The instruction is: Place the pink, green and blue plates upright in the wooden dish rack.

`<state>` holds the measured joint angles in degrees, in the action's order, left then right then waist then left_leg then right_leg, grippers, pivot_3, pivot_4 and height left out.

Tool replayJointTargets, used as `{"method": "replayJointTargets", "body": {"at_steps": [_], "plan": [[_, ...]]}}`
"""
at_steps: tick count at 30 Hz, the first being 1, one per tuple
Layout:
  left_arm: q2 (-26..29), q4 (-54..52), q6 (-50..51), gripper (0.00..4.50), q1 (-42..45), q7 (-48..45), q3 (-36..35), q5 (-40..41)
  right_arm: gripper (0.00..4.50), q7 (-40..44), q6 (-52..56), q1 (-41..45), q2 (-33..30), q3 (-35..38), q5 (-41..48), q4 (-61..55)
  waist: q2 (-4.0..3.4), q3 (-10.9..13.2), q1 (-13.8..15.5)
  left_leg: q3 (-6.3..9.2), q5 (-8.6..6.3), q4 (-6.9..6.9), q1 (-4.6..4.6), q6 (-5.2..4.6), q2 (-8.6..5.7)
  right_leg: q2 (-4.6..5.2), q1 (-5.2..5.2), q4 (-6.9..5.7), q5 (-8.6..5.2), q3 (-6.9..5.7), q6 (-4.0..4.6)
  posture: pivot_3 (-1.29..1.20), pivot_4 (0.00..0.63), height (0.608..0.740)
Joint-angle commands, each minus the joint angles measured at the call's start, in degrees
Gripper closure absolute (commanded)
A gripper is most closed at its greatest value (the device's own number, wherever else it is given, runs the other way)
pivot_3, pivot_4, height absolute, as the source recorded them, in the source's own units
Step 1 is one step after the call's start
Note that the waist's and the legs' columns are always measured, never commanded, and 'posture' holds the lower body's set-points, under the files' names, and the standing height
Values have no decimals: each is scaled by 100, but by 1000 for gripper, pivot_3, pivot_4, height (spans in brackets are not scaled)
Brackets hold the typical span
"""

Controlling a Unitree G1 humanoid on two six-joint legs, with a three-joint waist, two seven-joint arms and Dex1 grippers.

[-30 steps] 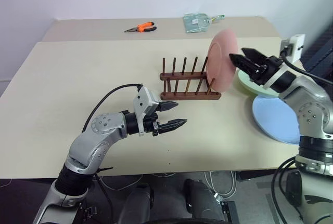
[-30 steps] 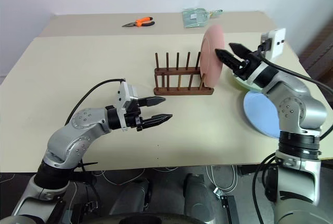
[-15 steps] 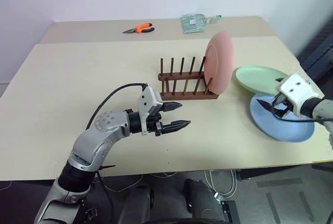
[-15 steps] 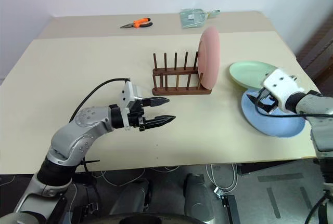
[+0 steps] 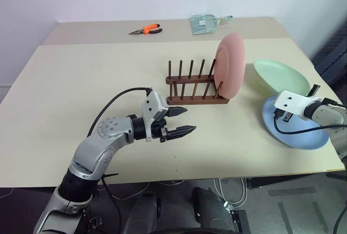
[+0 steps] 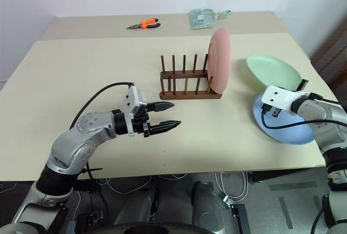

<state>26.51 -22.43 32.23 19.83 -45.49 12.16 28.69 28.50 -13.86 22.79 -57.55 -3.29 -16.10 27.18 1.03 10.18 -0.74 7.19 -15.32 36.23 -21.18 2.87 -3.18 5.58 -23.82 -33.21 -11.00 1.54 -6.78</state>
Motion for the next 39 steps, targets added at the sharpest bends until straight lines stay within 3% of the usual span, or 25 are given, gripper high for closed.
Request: {"method": "replayJointTargets", "body": {"at_steps": [1, 8, 11, 14, 19, 23, 30, 38, 39], "plan": [[49, -148, -60, 1342, -4, 2, -97, -31, 4473, 120, 485, -91, -11, 892, 828, -1099, -2, 1, 0, 0, 0, 1, 0, 0, 0, 0, 0, 0, 0, 0, 0, 0, 150, 740], [-17, 155, -226, 1342, 3, 94, -391, -25, 4473, 4, 3800, 475, 1284, 2980, 5551, -4015, -7, 1, 7, 14, 0, 0, 4, -1, 2, -4, 5, -5, 4, -1, -7, 0, 150, 740], [4, 573, -541, 1342, -3, 323, -704, -289, 4473, -463, 4666, 756, 1611, 3234, 7322, -4705, -2, 0, 46, 32, 0, 3, -2, -1, 1, -4, 11, 3, -1, -15, 0, 0, 150, 740], [183, 1006, -1037, 1342, -82, 416, -916, -696, 4473, -1322, 5142, 1021, 2098, 2950, 8516, -5210, -3, 0, 19, 33, -1, 2, 4, -1, 1, -3, 16, 4, -2, -15, 2, 0, 150, 740], [377, 1211, -1411, 1342, -263, 398, -1266, -800, 4473, -2535, 5458, 1065, 2794, 2176, 8839, -5666, -9, -1, 1, 28, -1, -5, -2, -1, 3, -3, -4, -5, -1, -14, 2, 0, 150, 740], [318, 1003, -1299, 1342, -369, 372, -1411, -590, 4473, -3037, 5526, 1036, 3148, 1793, 8708, -5618, -8, -2, 33, 29, 0, 2, -17, -1, -1, -1, -14, -5, 3, -12, -6, 0, 150, 740], [270, 655, -1088, 1342, -557, 237, -1309, -391, 4473, -3447, 5641, 1082, 3342, 1477, 8378, -5288, -7, -2, -1, 27, 0, -2, -14, -1, 0, -2, -18, -8, 4, -13, -6, 0, 150, 740], [186, 421, -894, 1342, -619, 158, -1284, -202, 4473, -3339, 5997, 1023, 3272, 1125, 7781, -4974, -8, -2, -5, 24, 0, -1, -14, -1, 0, -3, -20, -11, 2, -13, -3, 0, 150, 740], [178, 421, -895, 1342, -617, 162, -1276, -208, 4088, -3307, 6042, 1029, 3270, 1097, 7734, -4947, -7, -2, -5, 24, 0, -2, -14, -1, 0, -3, -19, -11, 2, -13, -3, 0, 150, 740]]}}
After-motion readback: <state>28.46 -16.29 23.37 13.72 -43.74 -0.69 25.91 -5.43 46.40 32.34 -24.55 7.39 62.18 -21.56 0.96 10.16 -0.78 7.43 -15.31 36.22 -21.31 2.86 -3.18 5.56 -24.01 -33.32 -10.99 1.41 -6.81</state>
